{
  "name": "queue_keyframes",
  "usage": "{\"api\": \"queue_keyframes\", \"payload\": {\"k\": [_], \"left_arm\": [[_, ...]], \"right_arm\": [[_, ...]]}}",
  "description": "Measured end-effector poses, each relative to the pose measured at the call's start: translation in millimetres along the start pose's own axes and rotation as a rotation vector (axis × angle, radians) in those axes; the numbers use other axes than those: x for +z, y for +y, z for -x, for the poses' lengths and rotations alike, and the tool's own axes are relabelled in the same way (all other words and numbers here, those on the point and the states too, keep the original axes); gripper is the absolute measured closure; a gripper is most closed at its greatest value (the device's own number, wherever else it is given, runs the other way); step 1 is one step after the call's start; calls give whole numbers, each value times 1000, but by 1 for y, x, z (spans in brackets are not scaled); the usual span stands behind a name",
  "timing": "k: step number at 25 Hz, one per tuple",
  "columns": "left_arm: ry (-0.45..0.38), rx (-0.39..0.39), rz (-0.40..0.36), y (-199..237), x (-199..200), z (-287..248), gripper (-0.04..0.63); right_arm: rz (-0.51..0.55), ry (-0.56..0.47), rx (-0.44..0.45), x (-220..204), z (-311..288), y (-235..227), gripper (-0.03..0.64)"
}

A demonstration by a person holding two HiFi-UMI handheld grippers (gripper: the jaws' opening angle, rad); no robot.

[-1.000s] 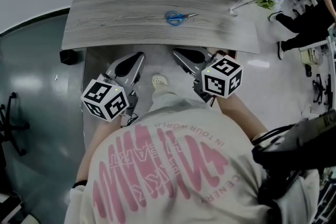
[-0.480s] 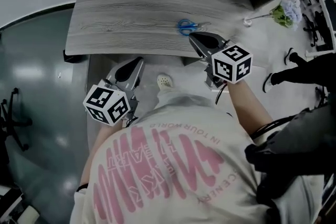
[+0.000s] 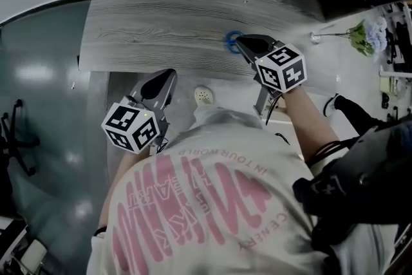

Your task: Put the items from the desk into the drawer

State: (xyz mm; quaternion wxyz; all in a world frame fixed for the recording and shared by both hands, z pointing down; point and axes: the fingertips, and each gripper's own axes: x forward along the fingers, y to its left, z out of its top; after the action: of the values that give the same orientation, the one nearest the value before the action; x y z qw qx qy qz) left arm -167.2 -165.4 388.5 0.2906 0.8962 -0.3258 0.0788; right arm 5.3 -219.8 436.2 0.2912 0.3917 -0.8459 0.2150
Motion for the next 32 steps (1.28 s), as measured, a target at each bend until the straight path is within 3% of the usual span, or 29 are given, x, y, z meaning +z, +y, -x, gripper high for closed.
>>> {"api": "queue_keyframes", "payload": {"k": [8,17,24,32], "left_arm": [[32,19,21,21,0,-26,575],[87,37,32,23,-8,-36,575],[101,79,22,30,-2,-33,575],[54,114,5,34,17,-41,575]], "right_arm": [[378,296,117,-31,-20,-21,506],[753,552,274,-52,-48,-18,482],[852,666,317,-59,-61,-14,498],[751,733,386,-59,-63,-15,506]]}}
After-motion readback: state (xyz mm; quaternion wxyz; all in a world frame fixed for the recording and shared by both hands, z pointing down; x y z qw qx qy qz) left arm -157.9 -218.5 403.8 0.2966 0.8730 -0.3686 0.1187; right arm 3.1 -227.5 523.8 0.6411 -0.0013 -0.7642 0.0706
